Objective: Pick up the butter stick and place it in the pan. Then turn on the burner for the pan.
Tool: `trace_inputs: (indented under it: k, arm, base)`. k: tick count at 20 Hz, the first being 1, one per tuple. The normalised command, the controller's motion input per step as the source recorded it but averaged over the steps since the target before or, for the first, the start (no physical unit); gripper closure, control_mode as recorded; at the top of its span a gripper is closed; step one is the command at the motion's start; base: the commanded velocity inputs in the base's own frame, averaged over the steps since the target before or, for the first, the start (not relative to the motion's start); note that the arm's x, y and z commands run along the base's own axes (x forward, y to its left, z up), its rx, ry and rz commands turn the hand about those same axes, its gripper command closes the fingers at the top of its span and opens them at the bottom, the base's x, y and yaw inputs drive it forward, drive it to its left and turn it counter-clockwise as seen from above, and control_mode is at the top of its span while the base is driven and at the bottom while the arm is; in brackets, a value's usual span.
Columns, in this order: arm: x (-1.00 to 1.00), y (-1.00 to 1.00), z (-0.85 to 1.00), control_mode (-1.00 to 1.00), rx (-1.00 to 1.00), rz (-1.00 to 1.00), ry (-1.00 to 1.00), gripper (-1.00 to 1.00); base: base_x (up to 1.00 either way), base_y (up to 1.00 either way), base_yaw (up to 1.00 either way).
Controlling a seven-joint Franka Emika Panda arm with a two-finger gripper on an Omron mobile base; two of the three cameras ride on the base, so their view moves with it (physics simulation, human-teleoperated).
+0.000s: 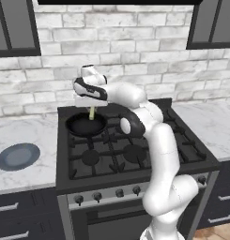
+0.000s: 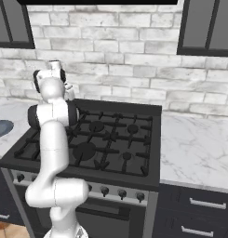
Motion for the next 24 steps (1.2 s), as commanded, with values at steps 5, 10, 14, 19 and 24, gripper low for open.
trace_inputs:
  k: [5,10,14,19,24]
  arm:
    - [0.07,-0.07,-0.42,-1.0,0.16,0.11,-0.04,1.0]
    - [0.14,0.07,-0.15,-1.0,0.07,0.02,-0.05,1.0]
    - [0.23,0.16,0.0,-1.0,0.02,0.0,-0.01,1.0]
    - [0.09,0.17,0.0,-1.0,0.0,0.0,0.0,1.0]
    - [0.04,0.18,0.0,-1.0,0.0,0.0,0.02,1.0]
  base:
    - [0.0,0.0,0.0]
    - [0.0,0.0,0.0]
    - [0.0,0.0,0.0]
    - [0.0,0.0,0.0]
    - [0.0,0.0,0.0]
